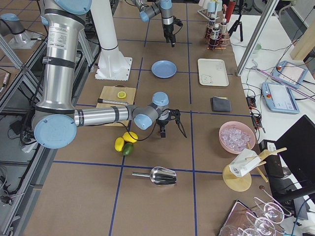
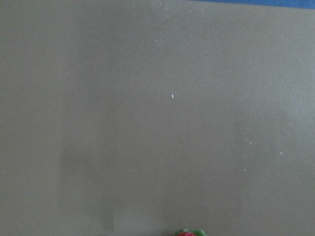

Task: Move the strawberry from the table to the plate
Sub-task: 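Release the plate and withdraw the left gripper while the right gripper grasps the strawberry, then lift the strawberry with the right gripper and carry it over the plate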

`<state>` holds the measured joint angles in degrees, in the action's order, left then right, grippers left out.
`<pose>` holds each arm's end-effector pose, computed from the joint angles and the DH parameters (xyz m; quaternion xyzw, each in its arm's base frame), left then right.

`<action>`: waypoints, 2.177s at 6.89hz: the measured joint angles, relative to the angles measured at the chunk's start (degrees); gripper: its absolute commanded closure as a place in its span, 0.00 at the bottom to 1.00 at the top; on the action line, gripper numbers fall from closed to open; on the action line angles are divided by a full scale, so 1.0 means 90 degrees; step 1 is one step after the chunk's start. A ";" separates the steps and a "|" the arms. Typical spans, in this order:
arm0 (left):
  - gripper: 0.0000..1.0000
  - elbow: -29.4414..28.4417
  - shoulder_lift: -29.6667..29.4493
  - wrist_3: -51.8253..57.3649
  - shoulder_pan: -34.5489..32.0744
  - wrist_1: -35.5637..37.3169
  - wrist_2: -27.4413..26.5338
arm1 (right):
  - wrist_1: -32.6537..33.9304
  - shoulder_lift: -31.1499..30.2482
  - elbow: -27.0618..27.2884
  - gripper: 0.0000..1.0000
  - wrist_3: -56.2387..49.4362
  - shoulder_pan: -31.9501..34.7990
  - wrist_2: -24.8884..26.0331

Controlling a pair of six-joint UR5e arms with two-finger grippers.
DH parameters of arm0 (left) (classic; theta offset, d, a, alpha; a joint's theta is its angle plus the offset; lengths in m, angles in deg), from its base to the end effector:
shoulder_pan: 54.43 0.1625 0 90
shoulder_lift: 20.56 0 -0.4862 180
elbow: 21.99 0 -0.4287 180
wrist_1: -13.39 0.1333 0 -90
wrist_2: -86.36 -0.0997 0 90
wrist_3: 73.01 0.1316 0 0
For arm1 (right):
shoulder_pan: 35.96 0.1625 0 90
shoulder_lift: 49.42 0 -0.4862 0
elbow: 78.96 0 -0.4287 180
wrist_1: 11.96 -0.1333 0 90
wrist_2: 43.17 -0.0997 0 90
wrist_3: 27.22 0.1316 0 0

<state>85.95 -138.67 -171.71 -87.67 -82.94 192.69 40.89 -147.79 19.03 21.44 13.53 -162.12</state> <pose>0.5222 -0.4574 0.2808 -0.0317 0.4540 -0.2594 0.8518 -0.2762 -0.4305 0.6789 0.0510 -0.3833 -0.0133 0.9221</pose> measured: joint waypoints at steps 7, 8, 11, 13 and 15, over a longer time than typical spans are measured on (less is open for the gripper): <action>0.00 -0.0009 -0.0019 0.0001 -0.0080 0.0000 -0.0008 | -0.0040 -0.0016 -0.0010 1.00 0.0033 0.0009 -0.0026; 0.00 -0.0005 -0.0025 0.0001 -0.0095 0.0000 -0.0008 | -0.0035 -0.0017 -0.0009 1.00 0.0033 0.0013 -0.0024; 0.00 0.0009 -0.0032 0.0032 -0.0263 0.0038 0.0003 | -0.0018 -0.0006 0.0211 1.00 0.0013 0.0202 -0.0165; 0.00 0.0016 -0.0007 0.0673 -0.0677 0.0262 0.0017 | 0.0734 0.0329 0.0836 1.00 0.0032 0.0555 -0.0503; 0.00 0.0018 0.0123 0.1598 -0.1033 0.0356 0.0021 | 0.2607 0.1664 0.1284 1.00 0.0175 0.0605 -0.0590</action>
<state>86.11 -137.56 -157.33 -96.97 -79.74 192.88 64.36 -132.81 30.59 23.01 18.98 -167.43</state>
